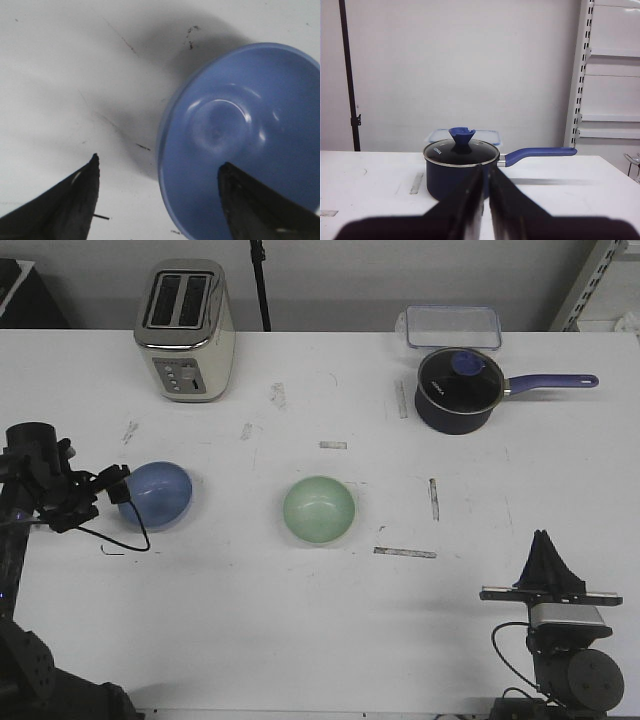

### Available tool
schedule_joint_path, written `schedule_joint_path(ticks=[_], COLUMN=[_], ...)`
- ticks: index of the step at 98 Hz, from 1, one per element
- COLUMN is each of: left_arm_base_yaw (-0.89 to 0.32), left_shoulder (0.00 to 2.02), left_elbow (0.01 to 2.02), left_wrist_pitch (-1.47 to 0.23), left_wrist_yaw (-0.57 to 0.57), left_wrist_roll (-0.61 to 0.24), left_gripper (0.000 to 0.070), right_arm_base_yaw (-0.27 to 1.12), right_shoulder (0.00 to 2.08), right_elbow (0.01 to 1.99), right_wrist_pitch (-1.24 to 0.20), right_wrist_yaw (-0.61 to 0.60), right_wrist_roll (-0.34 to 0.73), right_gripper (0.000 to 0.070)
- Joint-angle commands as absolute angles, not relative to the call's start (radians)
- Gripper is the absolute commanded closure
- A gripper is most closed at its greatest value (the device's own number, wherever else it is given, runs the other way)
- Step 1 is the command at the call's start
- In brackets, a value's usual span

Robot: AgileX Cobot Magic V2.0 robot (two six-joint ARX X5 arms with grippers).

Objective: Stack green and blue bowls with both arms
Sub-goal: 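Reach the left gripper to the blue bowl rim and grasp it, then carry the blue bowl with the left gripper over the green bowl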

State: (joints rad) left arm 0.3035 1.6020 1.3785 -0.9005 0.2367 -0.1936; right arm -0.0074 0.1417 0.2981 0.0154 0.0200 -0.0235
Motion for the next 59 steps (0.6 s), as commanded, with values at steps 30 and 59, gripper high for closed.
schedule_joint_path(ticks=[30, 59], left_arm_base_yaw=[0.286, 0.280], left_shoulder=[1.748, 1.752], left_elbow=[1.398, 1.398], left_wrist_pitch=[-0.849, -0.844], left_wrist_yaw=[0.237, 0.236], left_wrist_roll=[-0.193, -0.193], left_gripper=[0.0421, 0.0700], right_arm_base_yaw=[-0.008, -0.008], right_shoulder=[0.139, 0.139], right_elbow=[0.302, 0.302], right_wrist_pitch=[0.026, 0.026], right_wrist_yaw=[0.020, 0.020], right_wrist_roll=[-0.024, -0.024], right_gripper=[0.0691, 0.0691])
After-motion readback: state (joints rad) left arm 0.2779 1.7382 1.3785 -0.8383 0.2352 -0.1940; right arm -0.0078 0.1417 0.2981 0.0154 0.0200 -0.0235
